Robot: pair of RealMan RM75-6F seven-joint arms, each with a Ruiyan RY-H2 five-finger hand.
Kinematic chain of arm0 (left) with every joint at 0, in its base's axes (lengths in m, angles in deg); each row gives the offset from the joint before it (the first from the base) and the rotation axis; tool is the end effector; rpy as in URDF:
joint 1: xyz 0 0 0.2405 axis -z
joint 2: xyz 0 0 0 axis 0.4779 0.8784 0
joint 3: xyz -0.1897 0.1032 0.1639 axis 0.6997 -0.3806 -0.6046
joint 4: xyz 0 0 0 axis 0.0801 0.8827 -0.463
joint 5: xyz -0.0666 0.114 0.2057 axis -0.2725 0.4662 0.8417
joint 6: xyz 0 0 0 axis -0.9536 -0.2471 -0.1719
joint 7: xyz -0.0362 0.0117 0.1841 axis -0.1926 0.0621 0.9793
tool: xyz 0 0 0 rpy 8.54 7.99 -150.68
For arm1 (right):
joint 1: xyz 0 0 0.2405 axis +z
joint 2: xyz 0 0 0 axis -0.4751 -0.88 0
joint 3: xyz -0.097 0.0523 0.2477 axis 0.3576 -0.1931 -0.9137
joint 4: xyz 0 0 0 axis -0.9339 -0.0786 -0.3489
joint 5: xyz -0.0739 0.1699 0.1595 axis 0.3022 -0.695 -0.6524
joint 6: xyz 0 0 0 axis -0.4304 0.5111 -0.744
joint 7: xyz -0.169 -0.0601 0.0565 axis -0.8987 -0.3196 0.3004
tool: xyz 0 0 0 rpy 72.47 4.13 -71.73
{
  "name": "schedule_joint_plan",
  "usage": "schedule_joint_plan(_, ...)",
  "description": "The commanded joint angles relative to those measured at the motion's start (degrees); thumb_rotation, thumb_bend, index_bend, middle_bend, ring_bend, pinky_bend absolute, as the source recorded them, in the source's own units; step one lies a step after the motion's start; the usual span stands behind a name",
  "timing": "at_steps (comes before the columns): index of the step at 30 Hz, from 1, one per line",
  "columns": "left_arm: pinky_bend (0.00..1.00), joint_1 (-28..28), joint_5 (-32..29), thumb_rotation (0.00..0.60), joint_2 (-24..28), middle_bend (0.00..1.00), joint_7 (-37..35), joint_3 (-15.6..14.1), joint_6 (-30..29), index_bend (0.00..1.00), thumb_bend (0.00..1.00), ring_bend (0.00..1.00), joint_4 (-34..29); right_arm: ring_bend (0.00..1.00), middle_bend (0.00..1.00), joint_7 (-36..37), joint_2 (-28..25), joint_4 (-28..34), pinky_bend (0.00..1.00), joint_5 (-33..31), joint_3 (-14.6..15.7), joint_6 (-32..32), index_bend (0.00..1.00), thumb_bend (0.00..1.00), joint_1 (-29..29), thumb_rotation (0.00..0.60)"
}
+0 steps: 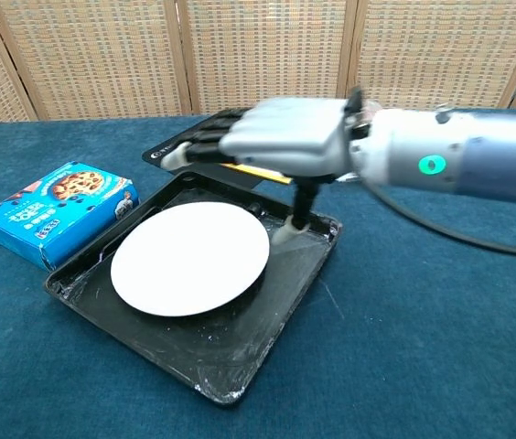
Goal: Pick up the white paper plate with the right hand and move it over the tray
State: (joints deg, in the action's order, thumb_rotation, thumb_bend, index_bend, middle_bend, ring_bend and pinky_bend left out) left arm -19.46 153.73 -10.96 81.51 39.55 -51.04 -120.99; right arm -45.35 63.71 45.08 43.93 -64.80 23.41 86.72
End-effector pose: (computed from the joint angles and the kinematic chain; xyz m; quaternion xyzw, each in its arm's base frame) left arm -0.3589 0.2570 0.1253 -0.6027 -0.4115 -0.3112 0.6088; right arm -0.0254 -0.3890 -0.0841 0.8723 -0.0632 0.4093 0.2599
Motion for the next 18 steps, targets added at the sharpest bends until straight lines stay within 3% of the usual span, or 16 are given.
schedule_joint_plan(1, 0.0, -0.02, 0.2, 0.6, 0.08, 0.0, 0.04, -0.13, -0.06, 0.0, 0.0, 0.0, -0.09, 0.0, 0.0, -5.99, -6.84, 6.42, 0.0, -1.91, 2.23, -3.35, 0.0, 0.0, -5.13, 0.6)
schedule_joint_plan(5, 0.0, -0.21, 1.03, 0.6, 0.3, 0.0, -0.34, -0.31, -0.71, 0.0, 0.0, 0.0, -0.45, 0.0, 0.0, -7.87, -12.64, 9.36, 0.0, -2.22, 4.61, -7.15, 0.0, 0.0, -9.85, 0.6)
schedule_joint_plan(9, 0.0, -0.78, 2.92, 0.6, 0.19, 0.0, -1.1, -0.4, -2.94, 0.0, 0.0, 0.0, -0.35, 0.0, 0.0, -5.28, -16.62, 8.88, 0.0, -2.68, 7.29, -13.78, 0.0, 0.0, -16.55, 0.6)
schedule_joint_plan(15, 0.0, -2.18, 6.33, 0.6, -0.35, 0.0, -0.74, -0.99, -7.26, 0.0, 0.0, 0.0, -0.54, 0.0, 0.0, 0.87, -16.57, 3.88, 0.0, -5.72, 9.42, -24.67, 0.0, 0.0, -27.63, 0.6)
schedule_joint_plan(18, 0.0, -2.64, 7.2, 0.6, -0.1, 0.0, -0.99, -1.34, -8.1, 0.0, 0.0, 0.0, -0.91, 0.0, 0.0, 1.97, -15.3, 3.26, 0.0, -8.48, 8.89, -29.33, 0.0, 0.0, -32.37, 0.6)
